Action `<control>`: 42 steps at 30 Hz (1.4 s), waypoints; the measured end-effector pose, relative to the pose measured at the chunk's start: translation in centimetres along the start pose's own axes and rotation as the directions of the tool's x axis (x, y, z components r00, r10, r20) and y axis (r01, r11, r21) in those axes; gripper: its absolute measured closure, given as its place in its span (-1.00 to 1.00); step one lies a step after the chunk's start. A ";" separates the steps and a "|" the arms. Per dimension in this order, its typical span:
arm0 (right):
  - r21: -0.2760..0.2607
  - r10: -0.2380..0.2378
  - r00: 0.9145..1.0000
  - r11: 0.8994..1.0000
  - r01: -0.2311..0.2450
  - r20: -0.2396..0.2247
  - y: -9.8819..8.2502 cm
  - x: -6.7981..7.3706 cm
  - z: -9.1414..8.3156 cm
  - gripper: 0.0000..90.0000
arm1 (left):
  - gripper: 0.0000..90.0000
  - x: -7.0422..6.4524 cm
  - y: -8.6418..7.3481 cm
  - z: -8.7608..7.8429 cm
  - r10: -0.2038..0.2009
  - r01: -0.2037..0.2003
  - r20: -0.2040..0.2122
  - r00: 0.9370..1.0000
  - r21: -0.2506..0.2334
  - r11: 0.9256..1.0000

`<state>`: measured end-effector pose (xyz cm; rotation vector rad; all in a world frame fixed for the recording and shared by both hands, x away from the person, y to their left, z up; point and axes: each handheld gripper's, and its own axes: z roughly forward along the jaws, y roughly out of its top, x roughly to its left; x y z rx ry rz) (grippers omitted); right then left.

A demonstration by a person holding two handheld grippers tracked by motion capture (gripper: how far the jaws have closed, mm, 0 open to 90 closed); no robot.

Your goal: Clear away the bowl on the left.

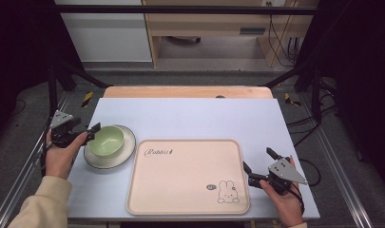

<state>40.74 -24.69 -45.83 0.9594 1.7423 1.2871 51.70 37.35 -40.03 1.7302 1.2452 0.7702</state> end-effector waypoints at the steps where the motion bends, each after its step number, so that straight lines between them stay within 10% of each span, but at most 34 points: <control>1: -0.001 0.000 1.000 1.000 0.000 0.001 0.0 0.0 0.0 -0.88 | -0.54 0.0 -0.2 0.1 -0.002 0.002 0.000 1.000 0.010 1.000; 14: 0.010 0.005 1.000 1.000 -0.005 -0.002 -0.1 0.0 0.0 -0.88 | -0.07 0.3 -2.7 0.9 -0.042 0.039 0.016 0.999 0.167 0.985; 21: 0.010 0.008 1.000 1.000 -0.008 -0.007 0.0 0.1 0.1 -0.88 | 0.17 0.3 -3.2 1.3 -0.047 0.046 -0.004 0.999 0.259 0.965; 33: 0.008 0.008 1.000 1.000 -0.008 -0.008 -0.1 0.0 0.1 -0.88 | 0.68 0.1 -3.0 2.2 -0.064 0.065 -0.014 0.998 0.345 0.936; 42: 0.008 0.008 1.000 1.000 -0.008 -0.009 0.0 -0.1 0.0 -0.88 | 0.82 0.3 -2.9 2.7 -0.106 0.105 -0.015 0.994 0.347 0.932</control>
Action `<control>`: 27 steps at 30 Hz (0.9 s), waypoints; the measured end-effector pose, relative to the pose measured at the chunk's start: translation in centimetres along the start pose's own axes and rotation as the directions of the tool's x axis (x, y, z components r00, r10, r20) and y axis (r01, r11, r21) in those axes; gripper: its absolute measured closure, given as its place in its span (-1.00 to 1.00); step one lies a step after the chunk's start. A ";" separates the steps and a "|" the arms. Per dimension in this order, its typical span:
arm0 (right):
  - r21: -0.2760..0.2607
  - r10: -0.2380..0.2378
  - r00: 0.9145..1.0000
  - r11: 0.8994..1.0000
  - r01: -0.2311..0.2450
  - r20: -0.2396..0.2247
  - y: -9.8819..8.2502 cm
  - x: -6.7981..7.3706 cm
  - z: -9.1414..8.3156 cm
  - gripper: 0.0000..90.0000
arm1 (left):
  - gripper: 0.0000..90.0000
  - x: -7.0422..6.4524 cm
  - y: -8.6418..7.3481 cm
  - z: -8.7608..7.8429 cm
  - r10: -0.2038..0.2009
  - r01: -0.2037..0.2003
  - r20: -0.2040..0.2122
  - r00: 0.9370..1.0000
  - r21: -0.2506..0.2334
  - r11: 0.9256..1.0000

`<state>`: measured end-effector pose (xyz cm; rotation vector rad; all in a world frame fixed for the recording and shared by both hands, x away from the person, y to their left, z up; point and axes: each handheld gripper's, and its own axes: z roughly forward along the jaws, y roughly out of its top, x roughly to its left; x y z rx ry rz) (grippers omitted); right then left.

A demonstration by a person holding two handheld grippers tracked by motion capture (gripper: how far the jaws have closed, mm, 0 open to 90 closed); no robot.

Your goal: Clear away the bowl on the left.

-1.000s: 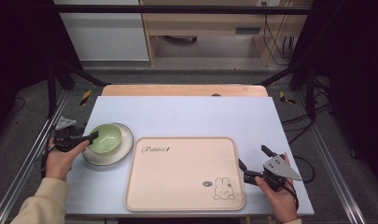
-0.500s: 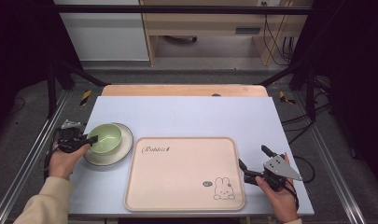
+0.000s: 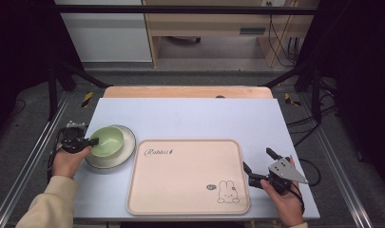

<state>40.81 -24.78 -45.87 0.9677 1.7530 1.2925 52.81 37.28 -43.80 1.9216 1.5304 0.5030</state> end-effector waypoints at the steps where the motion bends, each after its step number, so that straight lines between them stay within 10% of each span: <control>1: 0.001 0.000 1.000 1.000 0.000 -0.001 0.0 0.0 0.0 -0.88 | 0.82 0.1 -0.1 -0.1 -0.015 0.015 0.008 1.000 0.001 1.000; 5: 0.000 -0.003 1.000 1.000 0.003 -0.002 0.0 0.0 0.0 -0.88 | 0.86 0.3 -0.4 -0.5 -0.070 0.071 0.042 0.997 -0.030 0.997; 27: -0.001 -0.003 1.000 1.000 0.003 0.000 0.0 0.0 0.0 -0.88 | 0.84 -0.6 -0.4 -1.7 -0.037 0.040 0.030 0.999 -0.126 0.991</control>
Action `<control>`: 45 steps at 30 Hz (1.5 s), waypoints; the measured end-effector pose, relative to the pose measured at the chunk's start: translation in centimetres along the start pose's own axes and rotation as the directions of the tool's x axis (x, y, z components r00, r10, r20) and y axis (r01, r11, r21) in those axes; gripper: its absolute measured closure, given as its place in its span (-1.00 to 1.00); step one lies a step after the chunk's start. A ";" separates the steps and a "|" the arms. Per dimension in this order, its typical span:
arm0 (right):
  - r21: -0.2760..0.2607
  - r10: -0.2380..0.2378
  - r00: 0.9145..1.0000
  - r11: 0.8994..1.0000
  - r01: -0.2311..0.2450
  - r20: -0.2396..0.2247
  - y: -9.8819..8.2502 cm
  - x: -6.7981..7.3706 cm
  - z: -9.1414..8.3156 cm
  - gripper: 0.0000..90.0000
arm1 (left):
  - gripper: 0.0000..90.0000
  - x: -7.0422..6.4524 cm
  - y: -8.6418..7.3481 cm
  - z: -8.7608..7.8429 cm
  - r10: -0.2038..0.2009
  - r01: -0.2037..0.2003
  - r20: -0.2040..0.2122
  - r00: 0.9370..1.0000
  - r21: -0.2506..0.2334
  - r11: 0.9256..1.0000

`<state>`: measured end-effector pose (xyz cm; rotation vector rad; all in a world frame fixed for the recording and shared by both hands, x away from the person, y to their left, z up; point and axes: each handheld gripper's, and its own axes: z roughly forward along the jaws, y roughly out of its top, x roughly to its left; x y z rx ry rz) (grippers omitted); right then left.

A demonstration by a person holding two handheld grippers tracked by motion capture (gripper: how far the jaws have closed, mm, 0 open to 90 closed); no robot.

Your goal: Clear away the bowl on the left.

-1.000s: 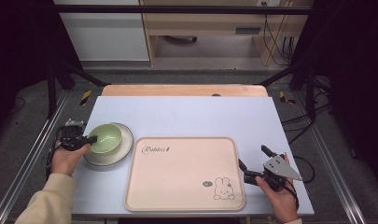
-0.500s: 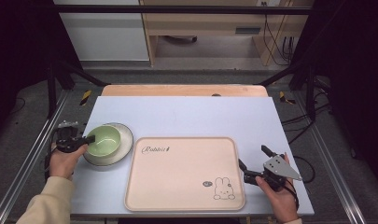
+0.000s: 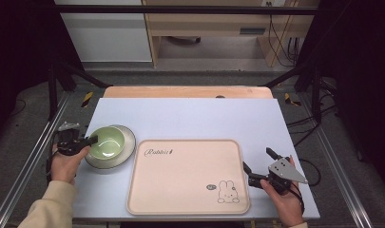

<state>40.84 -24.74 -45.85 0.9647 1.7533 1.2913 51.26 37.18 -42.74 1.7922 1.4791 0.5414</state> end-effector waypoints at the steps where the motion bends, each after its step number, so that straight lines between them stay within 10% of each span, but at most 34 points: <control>1: -0.001 0.000 1.000 1.000 0.000 0.000 0.0 0.0 0.0 -0.89 | 0.84 -0.1 0.1 -0.1 0.000 0.000 0.001 1.000 -0.006 1.000; 25: -0.009 0.008 1.000 1.000 -0.008 -0.001 0.1 -0.1 -0.1 -0.89 | 0.84 -5.7 2.3 -1.1 0.061 -0.051 0.118 0.991 -0.085 0.995; 45: -0.017 0.007 1.000 1.000 -0.007 0.004 0.1 -0.2 -0.2 -0.89 | 0.83 -10.4 2.2 0.1 0.108 -0.097 0.253 0.961 -0.056 0.994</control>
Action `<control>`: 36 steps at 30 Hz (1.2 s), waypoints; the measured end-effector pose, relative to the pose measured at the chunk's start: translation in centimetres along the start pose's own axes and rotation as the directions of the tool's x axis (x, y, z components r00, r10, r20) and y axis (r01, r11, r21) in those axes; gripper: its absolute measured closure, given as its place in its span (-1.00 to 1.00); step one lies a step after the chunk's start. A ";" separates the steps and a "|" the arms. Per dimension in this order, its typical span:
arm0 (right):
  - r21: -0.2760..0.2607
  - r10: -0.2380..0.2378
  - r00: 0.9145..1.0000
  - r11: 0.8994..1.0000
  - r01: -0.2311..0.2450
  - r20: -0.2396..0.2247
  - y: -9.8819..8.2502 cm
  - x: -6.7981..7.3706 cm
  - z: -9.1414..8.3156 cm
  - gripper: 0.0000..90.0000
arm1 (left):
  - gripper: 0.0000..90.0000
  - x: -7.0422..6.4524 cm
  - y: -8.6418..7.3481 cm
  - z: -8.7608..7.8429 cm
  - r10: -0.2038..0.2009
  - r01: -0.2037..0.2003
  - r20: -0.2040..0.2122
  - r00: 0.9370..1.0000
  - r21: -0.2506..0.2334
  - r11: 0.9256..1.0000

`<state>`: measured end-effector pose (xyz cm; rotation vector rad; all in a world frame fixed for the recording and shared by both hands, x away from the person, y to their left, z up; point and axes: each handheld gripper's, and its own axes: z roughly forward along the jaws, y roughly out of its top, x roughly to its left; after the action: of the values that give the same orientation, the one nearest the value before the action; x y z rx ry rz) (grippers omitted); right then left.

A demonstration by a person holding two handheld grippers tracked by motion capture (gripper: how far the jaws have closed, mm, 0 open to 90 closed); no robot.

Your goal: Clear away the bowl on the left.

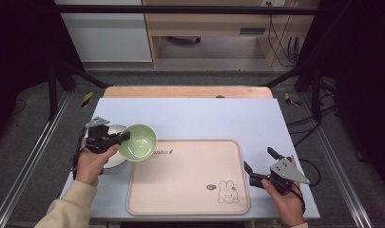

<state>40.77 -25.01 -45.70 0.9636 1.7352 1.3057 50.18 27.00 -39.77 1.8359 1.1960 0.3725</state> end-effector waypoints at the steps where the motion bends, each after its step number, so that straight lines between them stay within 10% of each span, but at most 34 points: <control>1: -0.002 0.002 1.000 1.000 -0.002 0.002 0.0 0.0 0.0 -0.89 | 0.83 -0.2 -0.1 0.1 0.002 -0.002 0.002 1.000 0.003 1.000; 36: -0.010 -0.005 1.000 1.000 0.005 0.000 0.1 0.0 -0.3 -0.89 | 0.82 -8.3 -0.5 4.0 0.085 -0.096 0.175 0.981 0.052 0.994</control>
<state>40.54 -25.14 -45.52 0.9533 1.7277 1.3104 48.38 17.96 -40.72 1.9370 1.0176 0.2244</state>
